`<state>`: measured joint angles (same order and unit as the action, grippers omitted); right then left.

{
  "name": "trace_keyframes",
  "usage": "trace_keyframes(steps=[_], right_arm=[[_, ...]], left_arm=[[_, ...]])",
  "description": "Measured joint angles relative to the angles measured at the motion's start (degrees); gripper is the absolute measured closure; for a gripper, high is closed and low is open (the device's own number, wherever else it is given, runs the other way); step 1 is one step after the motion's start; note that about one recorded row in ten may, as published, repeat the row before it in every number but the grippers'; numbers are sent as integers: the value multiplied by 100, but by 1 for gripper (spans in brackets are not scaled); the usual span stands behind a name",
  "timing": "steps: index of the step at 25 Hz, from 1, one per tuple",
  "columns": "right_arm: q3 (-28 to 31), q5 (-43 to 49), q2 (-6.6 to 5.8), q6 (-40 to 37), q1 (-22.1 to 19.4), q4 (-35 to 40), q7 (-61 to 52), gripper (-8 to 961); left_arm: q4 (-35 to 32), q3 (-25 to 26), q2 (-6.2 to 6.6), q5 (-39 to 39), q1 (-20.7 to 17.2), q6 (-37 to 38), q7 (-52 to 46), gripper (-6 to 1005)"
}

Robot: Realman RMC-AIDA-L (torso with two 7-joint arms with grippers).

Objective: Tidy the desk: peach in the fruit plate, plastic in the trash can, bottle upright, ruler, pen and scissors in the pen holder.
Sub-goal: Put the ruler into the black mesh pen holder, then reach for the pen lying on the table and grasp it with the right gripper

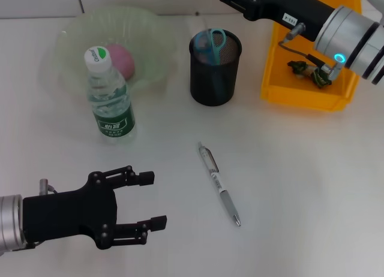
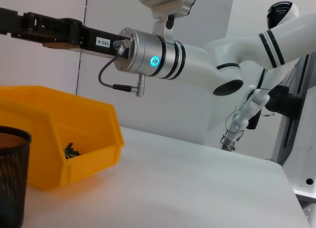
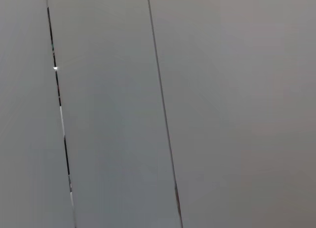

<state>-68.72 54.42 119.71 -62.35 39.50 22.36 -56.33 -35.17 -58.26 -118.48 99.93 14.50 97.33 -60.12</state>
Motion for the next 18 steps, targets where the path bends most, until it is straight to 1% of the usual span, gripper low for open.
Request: trace_keyframes(steps=[2, 3, 4, 5, 8, 10, 11, 12, 13, 14, 15, 16, 17, 18], right_arm=[[4, -2, -9, -24, -55, 118, -122, 399], [-20, 9, -25, -86, -249, 506, -434, 386], [-20, 9, -25, -86, -249, 506, -434, 374], [-50, 31, -29, -119, -418, 847, -709, 361], [-107, 276, -53, -112, -1038, 2301, -1903, 323], [-71, 890, -78, -12, -1388, 3420, -3053, 323], [31, 1571, -103, 5, -1524, 4188, -4002, 322], [113, 2049, -124, -61, -1545, 4688, -4680, 322], [380, 3599, -160, -504, -1439, 5849, -6513, 322], [474, 4564, -172, -953, -1269, 6295, -7389, 323], [474, 4564, -172, -953, -1269, 6295, -7389, 323], [525, 5389, -174, -1380, -1118, 6664, -8031, 324], [543, 6200, -181, -1954, -905, 6969, -8674, 324], [525, 7499, -176, -3065, -393, 7300, -9606, 325]], left_arm=[[0, 0, 0, 0, 0, 0, 0, 188], [-14, 0, 0, 0, 1, -4, 0, 188], [-21, 0, 1, 0, 0, -4, 0, 188], [-28, 0, 2, -1, -4, -3, 0, 188], [-38, 14, 7, -1, -17, 2, 0, 188], [-39, 22, 7, 0, -20, 2, 0, 188], [-45, 63, 11, 0, -29, 6, 0, 188], [-45, 63, 11, 0, -29, 6, 0, 188], [-45, 79, 15, 0, -31, 14, -1, 188], [-48, 79, 16, -1, -24, 31, -1, 188], [-48, 79, 16, -1, -24, 31, -1, 188], [-48, 79, 16, -1, -24, 31, -1, 188], [-48, 79, 16, -1, -24, 31, -1, 188], [-53, 78, 19, 0, 3, 78, -8, 188]])
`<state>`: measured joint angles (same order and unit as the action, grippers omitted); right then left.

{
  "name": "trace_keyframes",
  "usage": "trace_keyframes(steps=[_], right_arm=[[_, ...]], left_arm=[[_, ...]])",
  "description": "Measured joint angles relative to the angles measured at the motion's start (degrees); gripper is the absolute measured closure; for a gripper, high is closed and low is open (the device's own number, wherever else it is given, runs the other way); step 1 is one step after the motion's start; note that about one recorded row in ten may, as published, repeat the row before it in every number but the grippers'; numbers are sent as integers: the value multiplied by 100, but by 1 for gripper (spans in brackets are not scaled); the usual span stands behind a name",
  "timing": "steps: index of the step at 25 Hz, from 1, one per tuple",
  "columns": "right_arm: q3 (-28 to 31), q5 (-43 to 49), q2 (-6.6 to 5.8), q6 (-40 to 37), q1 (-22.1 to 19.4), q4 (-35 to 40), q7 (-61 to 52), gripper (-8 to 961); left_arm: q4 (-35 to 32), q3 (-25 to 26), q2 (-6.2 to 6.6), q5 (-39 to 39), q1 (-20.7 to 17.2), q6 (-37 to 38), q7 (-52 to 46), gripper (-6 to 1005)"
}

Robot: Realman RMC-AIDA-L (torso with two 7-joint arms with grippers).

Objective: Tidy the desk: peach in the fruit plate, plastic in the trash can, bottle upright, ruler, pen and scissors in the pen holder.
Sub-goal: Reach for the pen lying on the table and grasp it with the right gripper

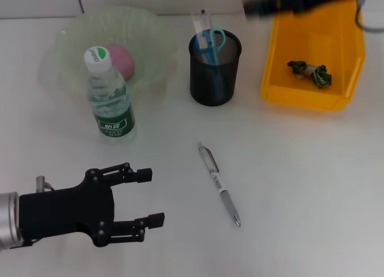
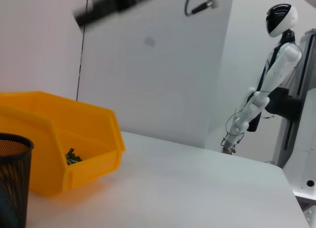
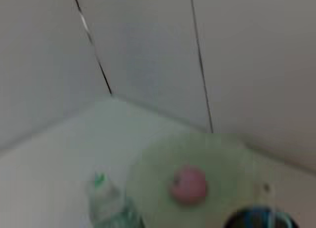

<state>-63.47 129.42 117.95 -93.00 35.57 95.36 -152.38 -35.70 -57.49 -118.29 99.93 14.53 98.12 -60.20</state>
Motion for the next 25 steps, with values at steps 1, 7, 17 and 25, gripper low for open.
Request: trace_keyframes(steps=[1, 7, 17, 25], right_arm=[[0, 0, 0, 0, 0, 0, 0, 326], [-790, 1449, 140, -1430, 799, -346, -809, 329], [-2313, 1377, 173, -379, 1361, -2288, -943, 346], [-3035, 944, 185, 269, 1409, -2892, -1033, 362]], left_arm=[[0, 0, 0, 0, 0, 0, 0, 188], [5, 1, -1, 13, 56, -27, -15, 188], [1, 1, 11, 44, 68, -31, -58, 188], [-51, 1, 6, 48, 68, -43, -21, 188]])
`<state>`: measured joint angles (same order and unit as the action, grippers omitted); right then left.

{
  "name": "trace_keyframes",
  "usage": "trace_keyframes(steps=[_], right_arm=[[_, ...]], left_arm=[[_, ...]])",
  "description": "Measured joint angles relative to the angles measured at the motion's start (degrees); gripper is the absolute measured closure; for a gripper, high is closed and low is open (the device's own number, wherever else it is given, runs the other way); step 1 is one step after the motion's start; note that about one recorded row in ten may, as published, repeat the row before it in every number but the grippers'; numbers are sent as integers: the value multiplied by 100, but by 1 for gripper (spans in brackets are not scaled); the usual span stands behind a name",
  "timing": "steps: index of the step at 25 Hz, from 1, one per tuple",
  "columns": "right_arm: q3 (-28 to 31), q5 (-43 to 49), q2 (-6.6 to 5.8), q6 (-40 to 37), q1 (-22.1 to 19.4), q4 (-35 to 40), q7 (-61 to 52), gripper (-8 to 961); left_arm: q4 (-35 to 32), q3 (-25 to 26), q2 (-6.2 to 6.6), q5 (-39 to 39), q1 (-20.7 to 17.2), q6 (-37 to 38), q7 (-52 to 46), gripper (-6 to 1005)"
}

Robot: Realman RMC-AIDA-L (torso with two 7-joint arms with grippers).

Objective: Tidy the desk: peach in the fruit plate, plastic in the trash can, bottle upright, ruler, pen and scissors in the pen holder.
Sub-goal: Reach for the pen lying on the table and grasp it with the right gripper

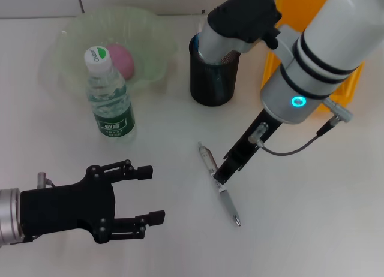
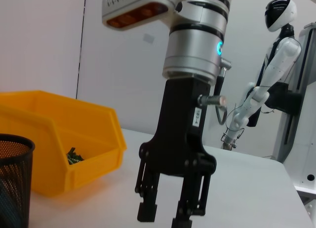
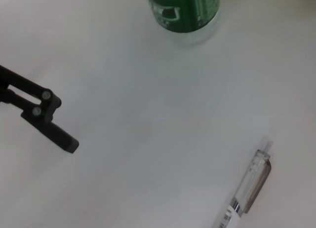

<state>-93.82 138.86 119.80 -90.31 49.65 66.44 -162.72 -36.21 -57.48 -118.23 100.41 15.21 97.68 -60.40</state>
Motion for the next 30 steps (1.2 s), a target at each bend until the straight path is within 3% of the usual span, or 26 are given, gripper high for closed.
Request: trace_keyframes(steps=[30], right_arm=[[-1351, -322, 8, 1346, 535, -1202, -431, 425]], left_arm=[[51, -8, -16, 5, -8, -54, 20, 188]])
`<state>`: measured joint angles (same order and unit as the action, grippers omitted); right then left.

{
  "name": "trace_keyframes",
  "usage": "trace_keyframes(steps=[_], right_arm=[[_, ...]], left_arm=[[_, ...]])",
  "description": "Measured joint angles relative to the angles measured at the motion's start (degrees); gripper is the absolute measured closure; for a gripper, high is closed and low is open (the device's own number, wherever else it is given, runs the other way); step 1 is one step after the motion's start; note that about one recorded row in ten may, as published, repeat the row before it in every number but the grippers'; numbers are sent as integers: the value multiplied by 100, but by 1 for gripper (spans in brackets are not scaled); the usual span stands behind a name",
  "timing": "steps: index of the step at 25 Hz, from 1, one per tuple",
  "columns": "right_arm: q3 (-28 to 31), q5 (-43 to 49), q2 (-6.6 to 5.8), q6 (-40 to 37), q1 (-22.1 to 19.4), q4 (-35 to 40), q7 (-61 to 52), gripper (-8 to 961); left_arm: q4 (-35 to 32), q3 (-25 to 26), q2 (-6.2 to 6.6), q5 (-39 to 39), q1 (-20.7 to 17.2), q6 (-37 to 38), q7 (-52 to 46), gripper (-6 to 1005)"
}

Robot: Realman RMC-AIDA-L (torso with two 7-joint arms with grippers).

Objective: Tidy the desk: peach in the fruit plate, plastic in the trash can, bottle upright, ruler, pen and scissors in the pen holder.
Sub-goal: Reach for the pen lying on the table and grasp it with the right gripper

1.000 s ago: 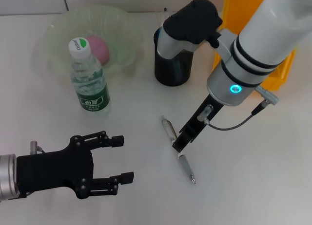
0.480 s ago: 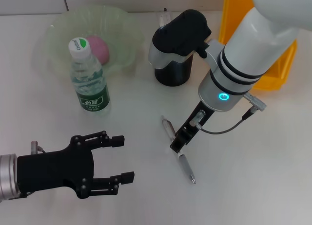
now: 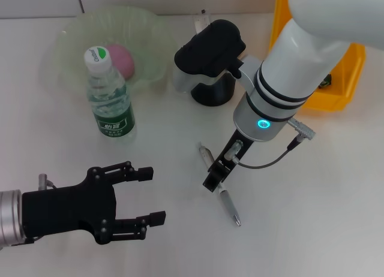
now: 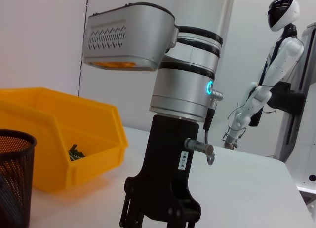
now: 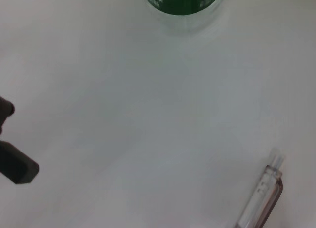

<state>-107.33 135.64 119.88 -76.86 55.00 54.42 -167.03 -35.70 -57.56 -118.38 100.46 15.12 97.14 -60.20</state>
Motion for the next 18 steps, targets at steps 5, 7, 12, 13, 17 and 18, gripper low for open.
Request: trace_keyframes(steps=[5, 7, 12, 13, 17, 18], right_arm=[[-78, -3, 0, 21, 17, -3, 0, 436], [-125, -3, 0, 44, 33, -7, -17, 440], [-187, -3, 0, 60, 110, -116, -56, 451], [-193, -3, 0, 64, 127, -151, -57, 453], [-196, -3, 0, 77, 139, -187, -58, 484], [-198, -10, 0, 83, 140, -192, -57, 509]], left_arm=[[1, 8, 0, 0, -8, -3, 0, 188], [1, 9, 0, 0, -7, -6, 0, 188], [2, 9, 0, 0, -3, -14, 0, 188], [2, 8, 0, 0, -7, -23, 0, 188], [2, 3, -1, 0, -10, -33, 0, 188], [2, 1, -1, 0, -10, -34, 0, 188]])
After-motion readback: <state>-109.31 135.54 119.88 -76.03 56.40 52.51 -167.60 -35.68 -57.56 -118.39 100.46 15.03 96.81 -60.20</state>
